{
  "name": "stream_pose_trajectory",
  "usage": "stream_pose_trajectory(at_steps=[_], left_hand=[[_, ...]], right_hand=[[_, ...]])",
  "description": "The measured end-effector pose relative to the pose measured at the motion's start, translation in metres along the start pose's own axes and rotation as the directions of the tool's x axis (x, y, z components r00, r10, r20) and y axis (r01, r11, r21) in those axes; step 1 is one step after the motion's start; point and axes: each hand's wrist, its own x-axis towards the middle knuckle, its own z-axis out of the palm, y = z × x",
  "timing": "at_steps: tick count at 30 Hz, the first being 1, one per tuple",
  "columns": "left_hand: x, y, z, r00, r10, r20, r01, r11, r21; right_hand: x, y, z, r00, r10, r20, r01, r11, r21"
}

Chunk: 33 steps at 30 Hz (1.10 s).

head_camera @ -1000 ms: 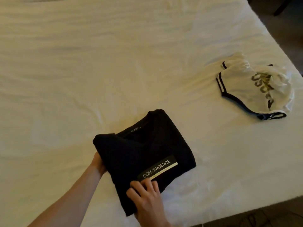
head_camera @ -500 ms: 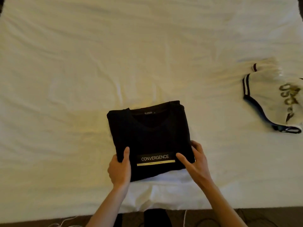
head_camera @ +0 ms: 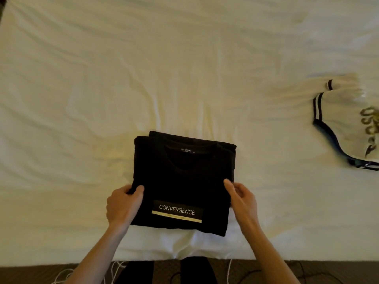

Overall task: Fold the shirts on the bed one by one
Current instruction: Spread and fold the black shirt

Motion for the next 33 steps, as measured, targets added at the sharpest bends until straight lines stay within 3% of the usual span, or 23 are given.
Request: stream_pose_trajectory(at_steps=[2,6,10,13,16,18,21,25,28,33], left_hand=[[0.011,0.026,0.001,0.99,0.063,-0.127,-0.067,0.997,-0.027],[0.032,0.069,0.014,0.987,0.142,-0.073,-0.149,0.984,-0.097],[0.047,0.076,0.008,0.907,0.318,-0.277,-0.361,0.925,-0.12],[0.061,0.086,0.011,0.884,0.378,-0.276,-0.427,0.893,-0.143],[0.074,0.09,0.022,0.977,0.17,-0.131,-0.191,0.967,-0.166],[0.071,0.084,0.024,0.995,0.059,-0.074,-0.07,0.984,-0.165],[0.046,0.064,0.017,0.987,0.143,-0.071,-0.15,0.984,-0.093],[0.005,0.024,0.012,0.971,0.21,-0.11,-0.212,0.977,-0.004],[-0.015,0.007,0.013,0.921,0.334,-0.199,-0.328,0.943,0.064],[-0.022,0.016,0.01,0.814,0.528,-0.243,-0.539,0.842,0.024]], right_hand=[[0.019,-0.018,-0.003,1.0,-0.005,-0.002,0.005,1.0,0.022],[0.054,-0.049,-0.003,0.983,0.072,0.169,-0.036,0.978,-0.207],[0.069,-0.061,-0.031,0.959,-0.043,0.28,0.023,0.997,0.076],[0.078,-0.064,-0.028,0.978,-0.07,0.198,0.045,0.991,0.128],[0.079,-0.053,0.0,0.996,0.049,0.078,-0.055,0.995,0.079],[0.069,-0.042,0.008,0.989,0.139,0.048,-0.145,0.971,0.19],[0.04,-0.02,0.005,0.982,0.177,0.063,-0.187,0.936,0.299],[-0.007,0.019,0.005,0.949,0.176,0.262,-0.245,0.934,0.26],[-0.02,0.033,0.0,0.982,0.071,0.173,-0.122,0.942,0.311],[-0.029,0.02,0.003,0.998,-0.058,0.021,0.047,0.933,0.357]])
